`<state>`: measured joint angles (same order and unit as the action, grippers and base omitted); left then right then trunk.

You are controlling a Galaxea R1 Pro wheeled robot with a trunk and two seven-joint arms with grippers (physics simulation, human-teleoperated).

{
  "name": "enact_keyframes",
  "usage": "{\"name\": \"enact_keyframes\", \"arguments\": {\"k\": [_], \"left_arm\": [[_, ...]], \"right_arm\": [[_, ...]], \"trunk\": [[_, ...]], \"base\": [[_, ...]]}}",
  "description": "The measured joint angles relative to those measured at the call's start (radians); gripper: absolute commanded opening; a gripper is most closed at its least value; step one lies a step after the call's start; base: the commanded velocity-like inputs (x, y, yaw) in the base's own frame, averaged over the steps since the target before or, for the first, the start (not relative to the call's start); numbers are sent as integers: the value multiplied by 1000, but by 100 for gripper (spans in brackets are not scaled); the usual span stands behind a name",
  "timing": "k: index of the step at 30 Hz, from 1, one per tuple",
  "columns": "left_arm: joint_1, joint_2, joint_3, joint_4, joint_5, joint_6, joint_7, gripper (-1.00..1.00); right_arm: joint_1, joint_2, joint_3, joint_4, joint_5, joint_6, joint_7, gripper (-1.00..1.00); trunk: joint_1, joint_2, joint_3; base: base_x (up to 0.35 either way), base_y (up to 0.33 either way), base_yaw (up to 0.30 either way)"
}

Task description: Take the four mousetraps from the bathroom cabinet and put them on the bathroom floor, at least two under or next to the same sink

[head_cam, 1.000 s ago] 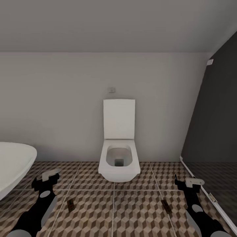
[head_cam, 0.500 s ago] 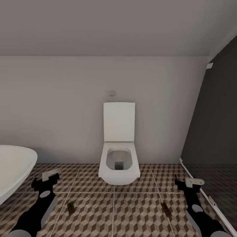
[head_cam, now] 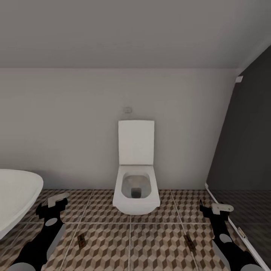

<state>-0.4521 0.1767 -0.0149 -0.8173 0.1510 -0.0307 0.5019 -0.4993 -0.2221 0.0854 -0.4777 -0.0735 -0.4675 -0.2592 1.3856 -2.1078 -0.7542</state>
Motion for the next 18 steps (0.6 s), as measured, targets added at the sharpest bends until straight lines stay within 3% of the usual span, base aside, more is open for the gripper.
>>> {"name": "enact_keyframes", "arguments": {"k": [18], "left_arm": [[0, 5, 2, 10, 1, 0, -2, 100]], "right_arm": [[0, 0, 0, 1, 0, 1, 0, 100]], "trunk": [[-69, 126, 56]], "base": [[0, 0, 0]]}}
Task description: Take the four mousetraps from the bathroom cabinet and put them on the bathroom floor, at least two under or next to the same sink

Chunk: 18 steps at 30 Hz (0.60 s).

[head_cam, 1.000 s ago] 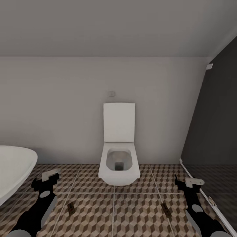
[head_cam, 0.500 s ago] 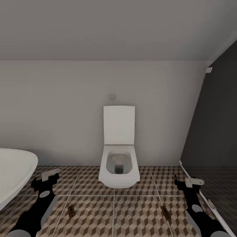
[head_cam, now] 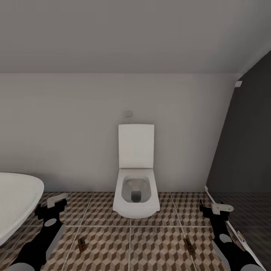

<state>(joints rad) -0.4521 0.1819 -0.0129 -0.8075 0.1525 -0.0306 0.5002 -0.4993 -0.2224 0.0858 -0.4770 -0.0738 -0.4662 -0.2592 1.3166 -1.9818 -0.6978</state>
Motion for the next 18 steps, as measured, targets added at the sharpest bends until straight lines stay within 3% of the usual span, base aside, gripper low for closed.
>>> {"name": "enact_keyframes", "arguments": {"k": [18], "left_arm": [[0, -1, 1, 4, 0, 0, -3, 100]], "right_arm": [[0, 0, 2, 0, 0, 0, 0, 100]], "trunk": [[-69, 126, 56]], "base": [[0, 0, 0]]}}
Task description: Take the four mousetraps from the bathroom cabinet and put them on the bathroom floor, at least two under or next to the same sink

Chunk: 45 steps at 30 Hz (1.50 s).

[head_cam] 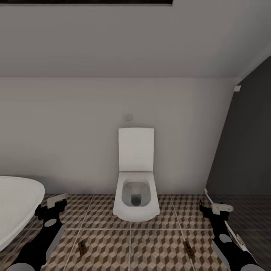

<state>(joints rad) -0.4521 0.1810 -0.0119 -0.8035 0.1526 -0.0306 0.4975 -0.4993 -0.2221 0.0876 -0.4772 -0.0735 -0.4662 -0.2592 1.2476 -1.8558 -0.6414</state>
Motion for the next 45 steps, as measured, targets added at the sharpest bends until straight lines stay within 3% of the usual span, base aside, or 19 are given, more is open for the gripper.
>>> {"name": "enact_keyframes", "arguments": {"k": [19, 45], "left_arm": [[0, -3, -1, 9, 2, 1, -15, 100], [0, 5, 19, 103, 3, -1, -204, 100]], "right_arm": [[0, 1, 1, 1, -1, 0, 0, 100], [0, 2, 0, 6, -9, 2, 50, 100]], "trunk": [[-73, 133, 60], [-173, 315, 141]], "base": [[0, 0, 0], [0, 0, 0]]}}
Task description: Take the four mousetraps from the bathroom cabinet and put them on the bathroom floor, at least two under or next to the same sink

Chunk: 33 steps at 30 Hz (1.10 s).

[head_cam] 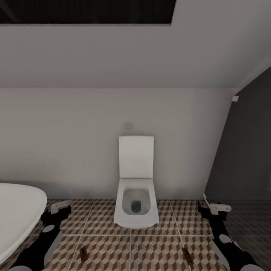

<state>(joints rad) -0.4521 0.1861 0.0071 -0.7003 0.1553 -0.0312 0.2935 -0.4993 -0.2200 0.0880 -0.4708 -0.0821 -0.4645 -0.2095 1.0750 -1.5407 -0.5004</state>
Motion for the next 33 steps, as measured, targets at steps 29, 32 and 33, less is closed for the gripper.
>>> {"name": "enact_keyframes", "arguments": {"k": [29, 32, 33], "left_arm": [[0, 50, 118, 241, 1, -81, -172, 100], [0, 53, 132, 271, 1, -119, -176, 100], [0, 53, 135, 279, 1, -129, -177, 100]], "right_arm": [[2, 0, -2, 216, 0, -148, 49, 100], [3, 2, -2, 259, 0, -208, 49, 100], [3, 2, -2, 266, 0, -217, 49, 100]], "trunk": [[-111, 203, 91], [-123, 224, 100], [-127, 231, 103]], "base": [[0, 0, 0], [0, 0, 0], [0, 0, 0]]}}
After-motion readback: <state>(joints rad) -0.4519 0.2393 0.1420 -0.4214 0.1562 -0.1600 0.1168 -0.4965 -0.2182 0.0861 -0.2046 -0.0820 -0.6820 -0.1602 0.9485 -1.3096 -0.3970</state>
